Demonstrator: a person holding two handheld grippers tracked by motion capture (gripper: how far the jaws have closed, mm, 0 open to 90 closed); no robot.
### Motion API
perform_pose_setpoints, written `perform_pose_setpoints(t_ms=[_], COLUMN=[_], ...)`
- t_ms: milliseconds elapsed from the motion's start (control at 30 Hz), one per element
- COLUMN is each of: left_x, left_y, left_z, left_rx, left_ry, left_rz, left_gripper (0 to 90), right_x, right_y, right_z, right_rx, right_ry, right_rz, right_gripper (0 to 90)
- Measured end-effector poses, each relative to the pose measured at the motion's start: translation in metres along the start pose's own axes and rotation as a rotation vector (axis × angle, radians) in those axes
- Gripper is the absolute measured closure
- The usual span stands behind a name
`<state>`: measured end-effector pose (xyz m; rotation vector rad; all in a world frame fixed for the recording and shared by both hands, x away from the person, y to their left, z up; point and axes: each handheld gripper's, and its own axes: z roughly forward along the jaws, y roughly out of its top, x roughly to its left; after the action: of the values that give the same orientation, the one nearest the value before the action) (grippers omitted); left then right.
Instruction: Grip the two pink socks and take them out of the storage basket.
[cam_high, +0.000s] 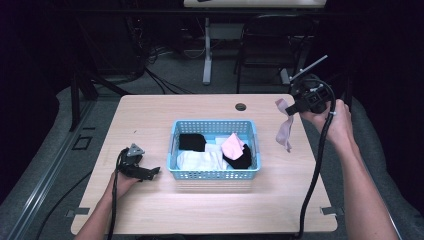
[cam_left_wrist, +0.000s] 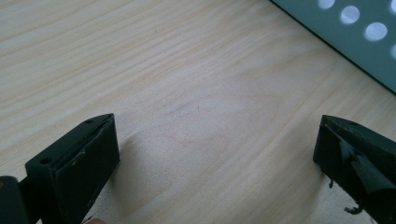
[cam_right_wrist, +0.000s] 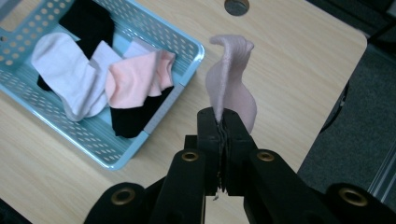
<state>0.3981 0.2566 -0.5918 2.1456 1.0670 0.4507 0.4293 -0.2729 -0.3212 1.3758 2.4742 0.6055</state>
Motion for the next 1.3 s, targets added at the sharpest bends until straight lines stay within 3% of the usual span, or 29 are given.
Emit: perform_pose_setpoints(t_ms=[300, 700, 1033, 1167, 1300], left_x=[0.0, 0.0, 0.0, 0.0, 0.0], left_y=[0.0, 0.0, 0.0, 0.0, 0.0], left_z=[0.0, 0.0, 0.0, 0.0, 0.0], left_rx=[0.0, 0.0, 0.0, 0.0, 0.0], left_ry=[0.0, 0.0, 0.001, 0.001, 0.001], left_rz=[-0.001, -0.001, 0.0, 0.0, -0.001], left_gripper=[0.1, 0.1, 0.1, 0.1, 0.1], right_x=[-0.02, -0.029, -0.035, -0.037, -0.037], right_y=[-0.023, -0.048, -0.06, -0.062, -0.062], right_z=[0.04, 0.103, 0.135, 0.139, 0.132], right_rx=[0.075, 0.161, 0.214, 0.221, 0.203], right_ry=[-0.02, -0.021, -0.009, -0.012, -0.017], right_rz=[0.052, 0.118, 0.151, 0.157, 0.159], right_gripper=[87.8, 87.6, 83.8, 74.4, 55.8])
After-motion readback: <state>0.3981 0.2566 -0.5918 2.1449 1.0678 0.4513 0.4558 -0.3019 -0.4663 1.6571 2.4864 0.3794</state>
